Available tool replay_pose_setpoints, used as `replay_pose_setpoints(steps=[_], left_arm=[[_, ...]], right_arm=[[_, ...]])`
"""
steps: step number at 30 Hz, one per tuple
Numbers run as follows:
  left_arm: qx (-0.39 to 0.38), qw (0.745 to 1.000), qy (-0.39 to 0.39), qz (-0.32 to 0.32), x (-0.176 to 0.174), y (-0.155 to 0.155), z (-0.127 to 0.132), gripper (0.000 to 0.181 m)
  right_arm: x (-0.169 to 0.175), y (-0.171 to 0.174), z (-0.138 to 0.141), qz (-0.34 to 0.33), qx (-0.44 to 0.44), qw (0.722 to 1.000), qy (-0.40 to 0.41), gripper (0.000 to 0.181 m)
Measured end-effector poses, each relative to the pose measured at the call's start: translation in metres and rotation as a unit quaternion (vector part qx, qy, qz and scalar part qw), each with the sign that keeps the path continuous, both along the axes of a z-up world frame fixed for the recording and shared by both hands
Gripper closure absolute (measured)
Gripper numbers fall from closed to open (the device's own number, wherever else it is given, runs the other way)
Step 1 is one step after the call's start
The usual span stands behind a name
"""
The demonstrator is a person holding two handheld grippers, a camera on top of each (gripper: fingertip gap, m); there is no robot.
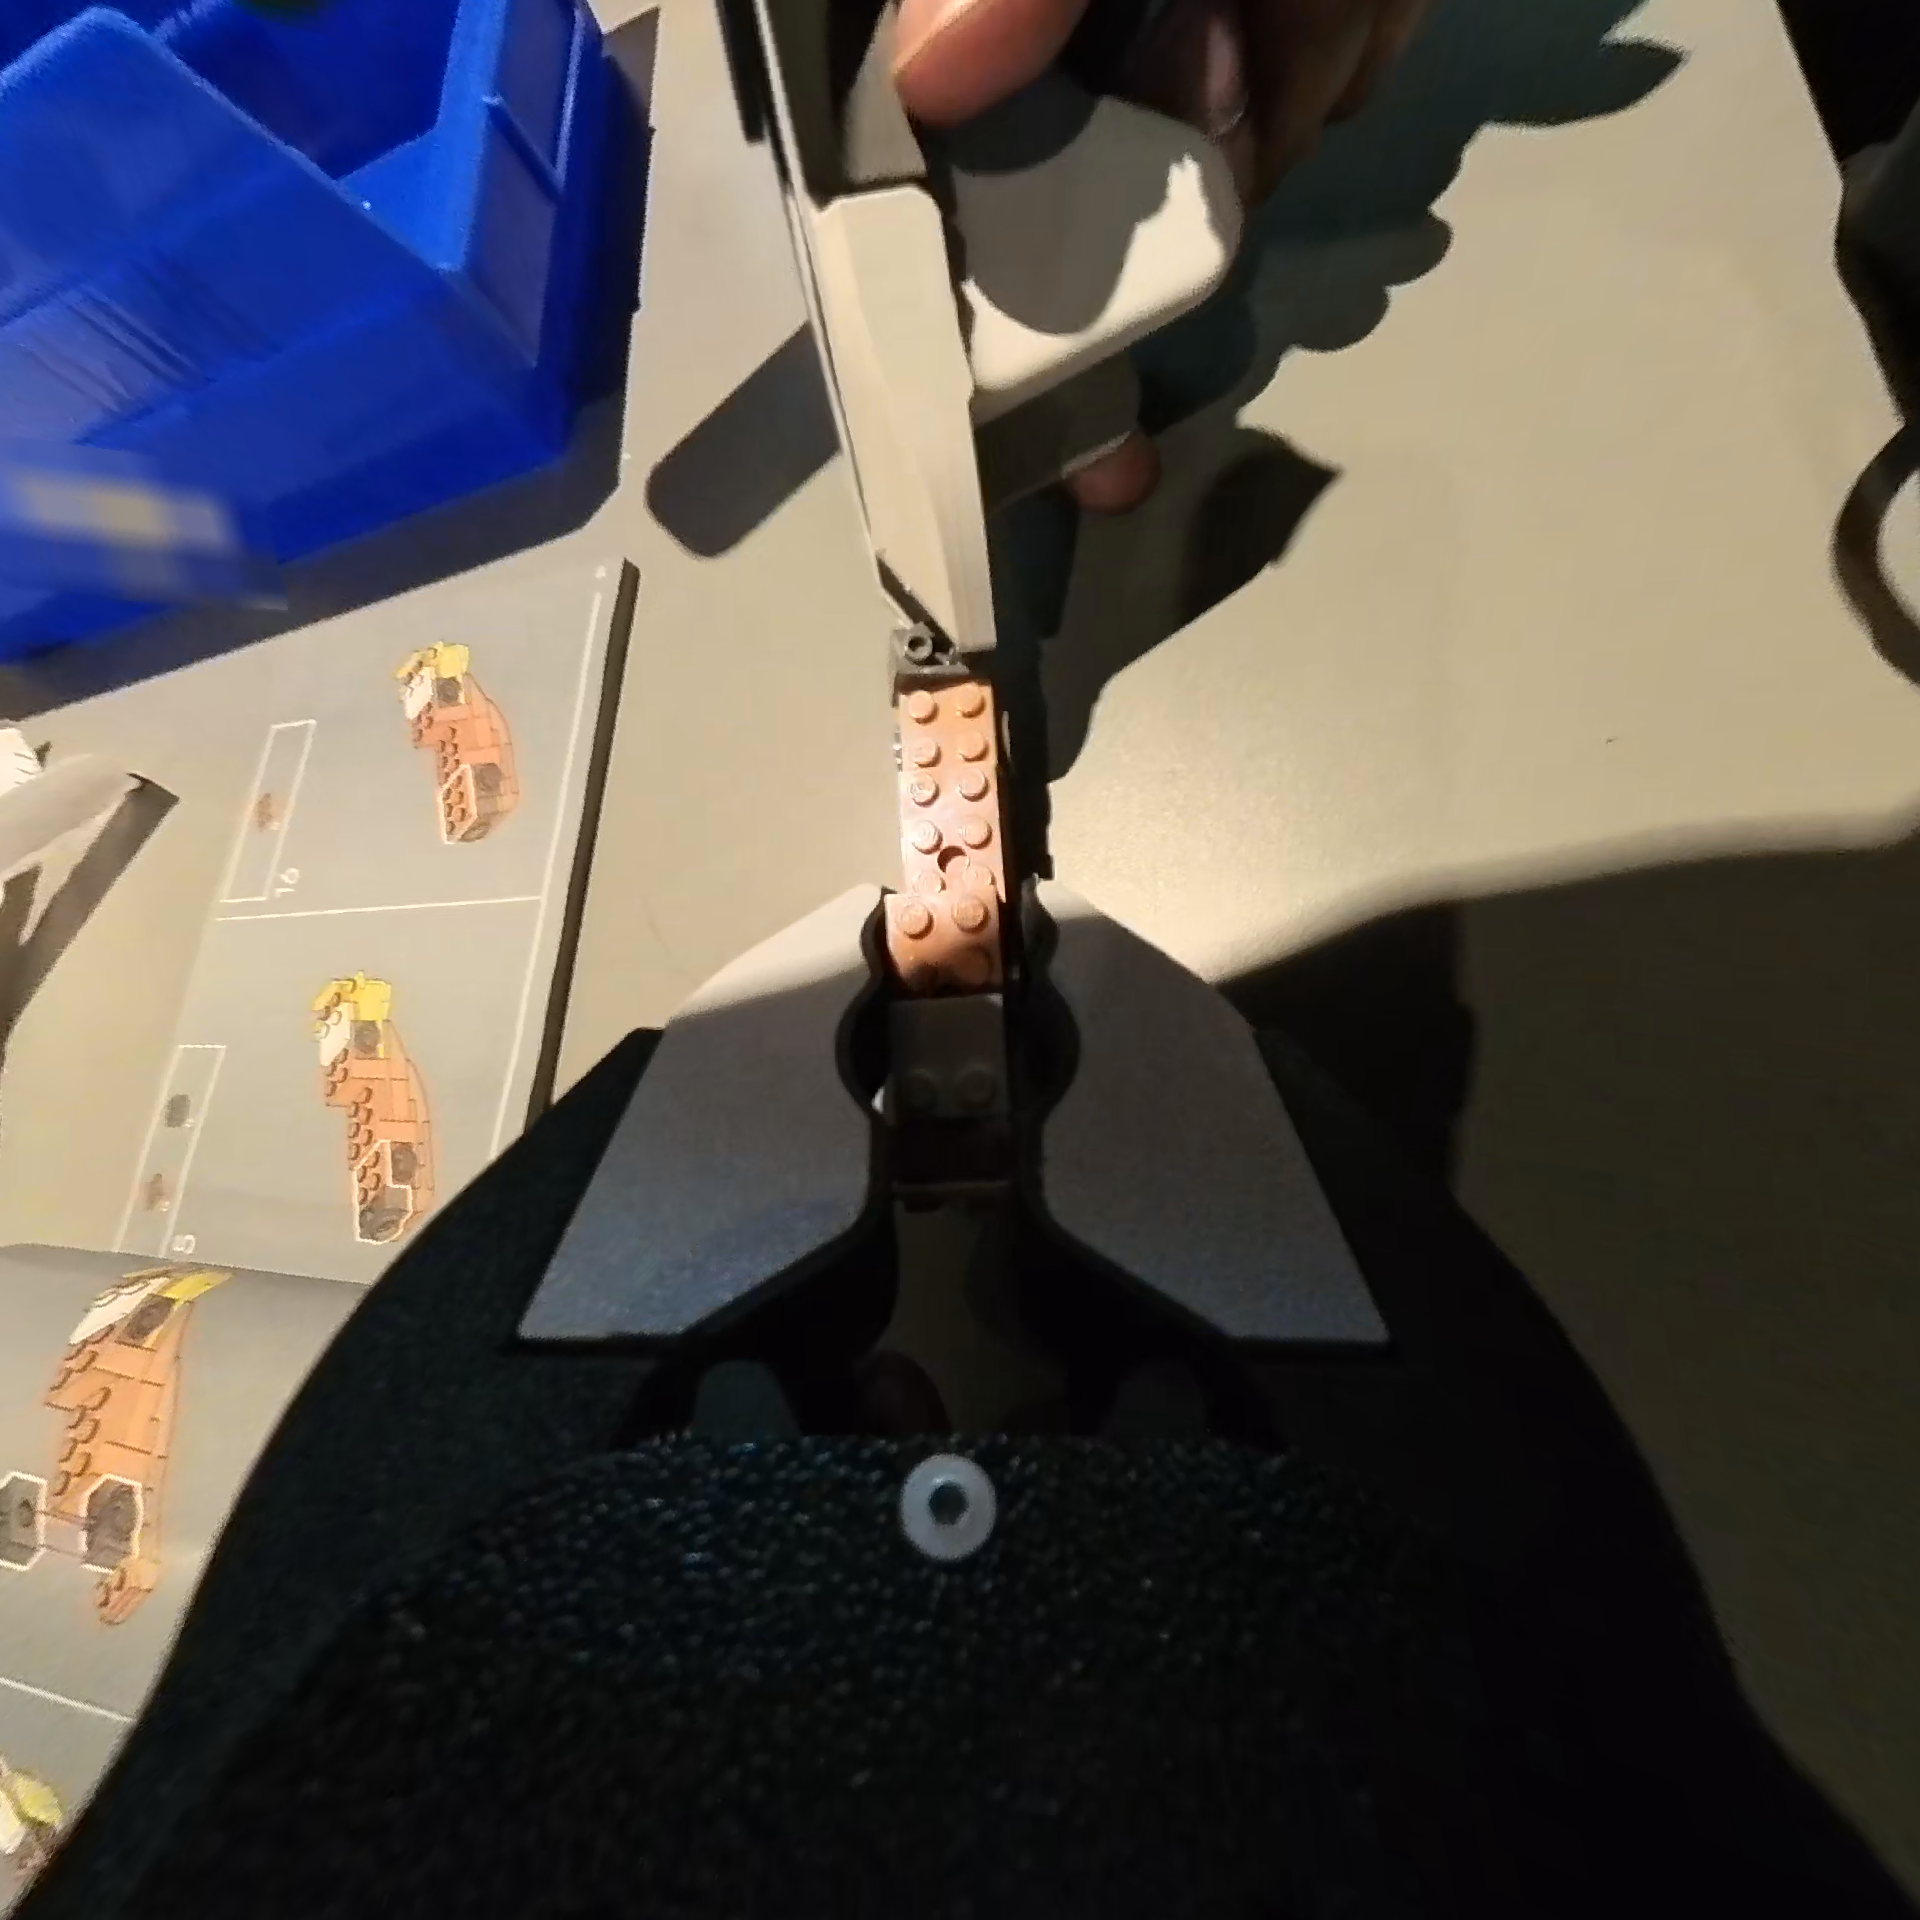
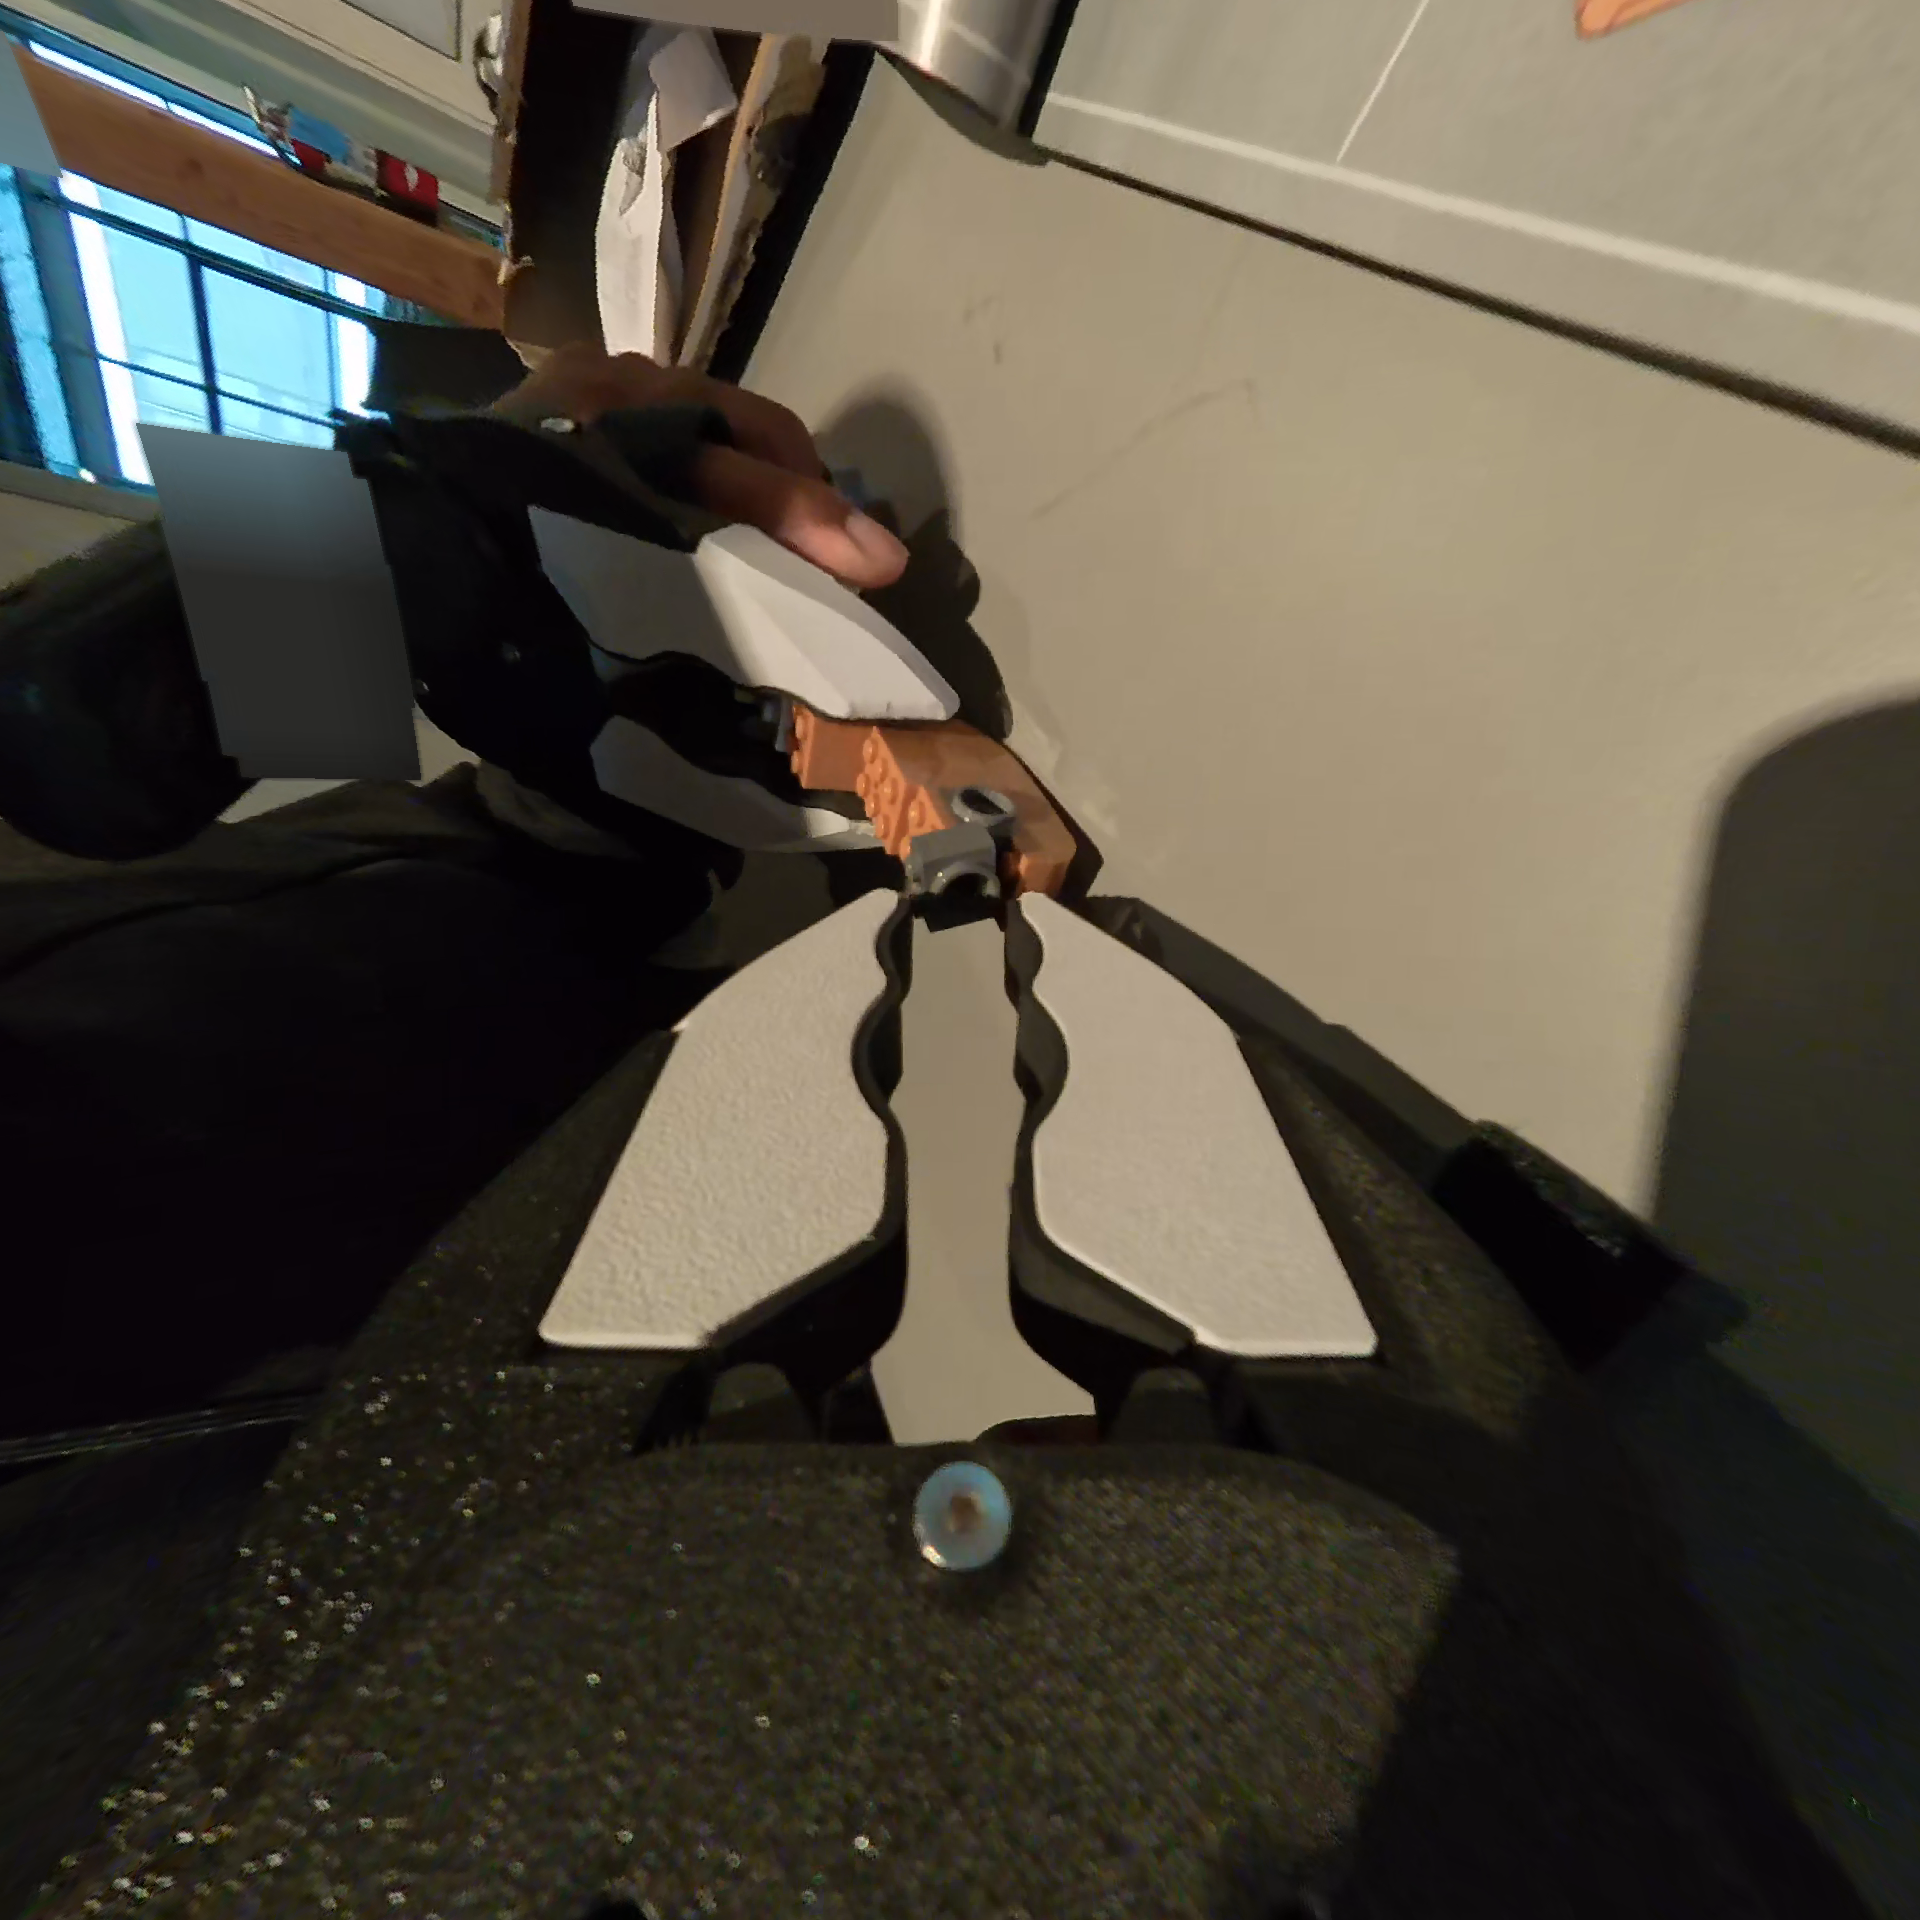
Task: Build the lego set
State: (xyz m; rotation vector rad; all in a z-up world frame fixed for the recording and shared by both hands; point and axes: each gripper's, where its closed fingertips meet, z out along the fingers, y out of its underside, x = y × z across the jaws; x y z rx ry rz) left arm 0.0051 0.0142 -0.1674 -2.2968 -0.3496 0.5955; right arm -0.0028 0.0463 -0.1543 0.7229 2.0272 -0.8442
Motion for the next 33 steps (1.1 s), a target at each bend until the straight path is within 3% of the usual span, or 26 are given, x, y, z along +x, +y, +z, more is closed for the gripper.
replay_pose_setpoints(steps=[7, 13, 26, 33], left_arm=[[0.008, 1.0, 0.006, -0.004, 0.001, 0.0, 0.001, 0.158], [0.012, 1.0, -0.013, -0.016, 0.006, -0.001, 0.0, 0.146], [-0.033, 0.998, 0.002, -0.054, 0.012, -0.011, 0.002, 0.133], [-0.044, 0.997, -0.01, -0.07, 0.013, -0.005, 0.001, 0.138]], right_arm=[[0.002, -0.002, -0.001, 0.0, 0.005, 1.0, -0.029, 0.166], [0.003, -0.004, -0.001, 0.002, 0.006, 0.999, -0.039, 0.166], [0.003, -0.005, -0.002, 0.014, 0.016, 0.998, -0.066, 0.166], [0.005, -0.006, -0.003, 0.029, 0.029, 0.996, -0.074, 0.166]])
